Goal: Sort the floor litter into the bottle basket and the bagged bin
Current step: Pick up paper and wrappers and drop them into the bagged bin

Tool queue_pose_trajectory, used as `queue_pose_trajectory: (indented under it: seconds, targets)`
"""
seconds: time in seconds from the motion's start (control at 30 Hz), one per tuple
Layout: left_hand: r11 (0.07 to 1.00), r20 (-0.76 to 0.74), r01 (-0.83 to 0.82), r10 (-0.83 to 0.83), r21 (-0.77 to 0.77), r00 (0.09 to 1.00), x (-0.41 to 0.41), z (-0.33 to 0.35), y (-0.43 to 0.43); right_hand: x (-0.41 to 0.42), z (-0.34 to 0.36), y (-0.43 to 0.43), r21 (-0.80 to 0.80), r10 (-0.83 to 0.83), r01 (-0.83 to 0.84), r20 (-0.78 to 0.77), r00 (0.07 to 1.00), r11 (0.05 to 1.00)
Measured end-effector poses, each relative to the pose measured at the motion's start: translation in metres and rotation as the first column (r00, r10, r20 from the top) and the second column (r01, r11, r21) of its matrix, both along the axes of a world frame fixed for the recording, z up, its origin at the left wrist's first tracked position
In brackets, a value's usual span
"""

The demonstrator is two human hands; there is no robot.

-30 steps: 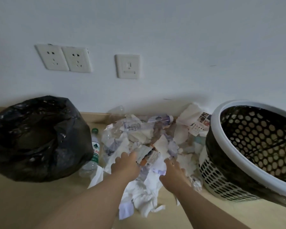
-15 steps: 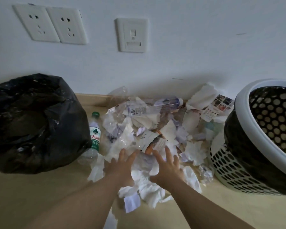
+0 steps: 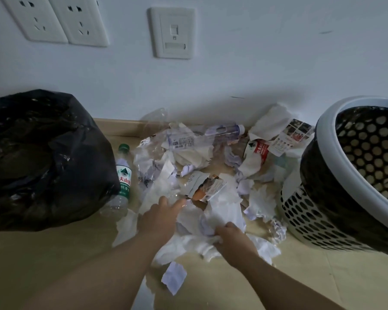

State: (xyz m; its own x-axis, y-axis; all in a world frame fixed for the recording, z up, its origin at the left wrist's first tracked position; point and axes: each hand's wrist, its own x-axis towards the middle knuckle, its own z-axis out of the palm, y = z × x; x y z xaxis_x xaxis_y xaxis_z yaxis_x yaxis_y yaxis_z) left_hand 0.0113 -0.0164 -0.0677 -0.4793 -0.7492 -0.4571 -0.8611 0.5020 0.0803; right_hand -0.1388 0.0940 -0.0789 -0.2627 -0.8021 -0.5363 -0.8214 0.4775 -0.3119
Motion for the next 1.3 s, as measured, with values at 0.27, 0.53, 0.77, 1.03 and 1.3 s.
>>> queue_pose_trajectory:
  seconds: [0.27,0.53,0.77,1.03,1.3]
  targets:
    - [1.000,0.147,-0.005,0.006,-0.006,0.989,-0.014,0.037,-0.021,-0.065,0.067,-0.027,-0.158,-0.267,0.285,0.130,0.955,0.945]
    - [0.759,-0.509,-0.247,0.604,0.602,0.614,-0.082,0.081,-0.005,-0.088,0.124,-0.028,-0.121,-0.457,0.673,0.646,0.612,0.729]
    - [0.504,-0.439,-0.062,0.801,0.862,0.407,-0.105,0.089,0.013,-0.091,0.116,-0.008,0.066,-0.437,0.566,0.711,0.551,0.822]
    - [0.598,-0.367,-0.134,0.637,0.790,0.678,-0.087,0.056,0.025,-0.080,0.089,0.003,0.183,-0.430,0.423,0.659,0.617,0.887]
    - [0.489,-0.334,-0.265,0.819,0.831,0.466,-0.074,0.057,0.017,-0.063,0.079,-0.012,0.134,-0.398,0.436,0.697,0.597,0.890]
